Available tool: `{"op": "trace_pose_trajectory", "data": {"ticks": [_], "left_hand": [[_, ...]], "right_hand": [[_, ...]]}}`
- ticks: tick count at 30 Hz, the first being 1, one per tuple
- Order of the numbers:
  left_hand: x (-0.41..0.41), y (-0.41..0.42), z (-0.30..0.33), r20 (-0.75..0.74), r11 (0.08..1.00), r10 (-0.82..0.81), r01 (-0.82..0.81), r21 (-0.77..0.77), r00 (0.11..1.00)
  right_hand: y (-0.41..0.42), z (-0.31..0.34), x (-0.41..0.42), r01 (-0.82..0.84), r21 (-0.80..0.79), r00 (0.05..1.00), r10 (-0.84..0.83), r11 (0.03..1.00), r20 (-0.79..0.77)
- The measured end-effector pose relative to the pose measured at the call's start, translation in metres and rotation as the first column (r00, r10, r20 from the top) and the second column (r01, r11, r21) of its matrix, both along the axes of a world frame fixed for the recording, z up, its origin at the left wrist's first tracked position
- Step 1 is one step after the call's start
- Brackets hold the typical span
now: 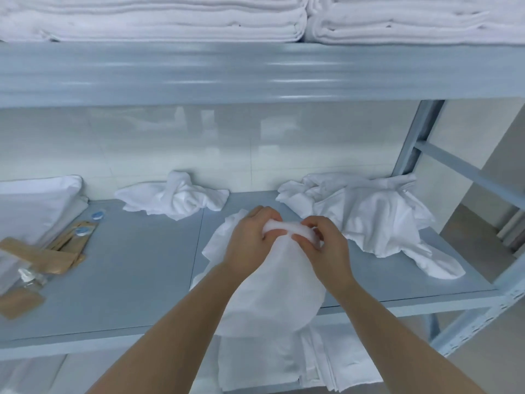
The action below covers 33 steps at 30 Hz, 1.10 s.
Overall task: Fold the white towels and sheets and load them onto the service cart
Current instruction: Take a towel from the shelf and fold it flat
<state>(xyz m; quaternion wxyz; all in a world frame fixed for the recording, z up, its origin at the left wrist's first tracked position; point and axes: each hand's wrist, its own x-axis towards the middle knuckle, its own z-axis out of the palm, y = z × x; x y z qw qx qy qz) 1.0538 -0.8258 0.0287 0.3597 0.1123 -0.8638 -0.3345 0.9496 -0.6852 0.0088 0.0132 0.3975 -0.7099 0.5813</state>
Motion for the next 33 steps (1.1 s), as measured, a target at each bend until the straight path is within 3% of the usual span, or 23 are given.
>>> {"op": "trace_pose_trajectory", "data": {"ticks": [4, 9, 14, 18, 23, 28, 33], "left_hand": [[0.033, -0.002, 0.023, -0.063, 0.999, 0.042, -0.044, -0.021, 0.997], [0.075, 0.000, 0.036, -0.104, 0.997, 0.053, -0.059, -0.058, 0.993], [0.110, 0.003, 0.045, -0.110, 0.995, 0.026, -0.036, -0.089, 0.994], [0.129, 0.017, 0.062, -0.123, 0.997, -0.012, 0.003, -0.073, 0.992], [0.144, 0.030, 0.084, -0.024, 1.000, -0.021, 0.021, -0.003, 0.999], [0.147, 0.063, 0.108, 0.054, 0.978, -0.101, 0.109, -0.180, 0.993], [0.152, 0.104, 0.116, 0.172, 0.984, 0.030, 0.001, -0.178, 0.985]], "right_hand": [[0.000, 0.018, 0.024, -0.007, -0.027, 1.000, 0.006, 1.000, -0.027], [-0.001, 0.026, 0.049, 0.027, 0.087, 0.999, -0.023, 0.996, -0.039], [-0.002, 0.043, 0.074, 0.136, 0.038, 0.971, -0.126, 0.990, -0.203], [0.001, 0.058, 0.087, 0.025, 0.016, 0.978, -0.021, 1.000, -0.209], [0.013, 0.085, 0.096, -0.069, 0.017, 0.956, 0.071, 0.997, -0.286], [0.041, 0.108, 0.100, -0.181, 0.087, 0.893, 0.201, 0.980, -0.403], [0.092, 0.116, 0.092, -0.166, 0.053, 0.920, 0.174, 0.985, -0.352]]}}
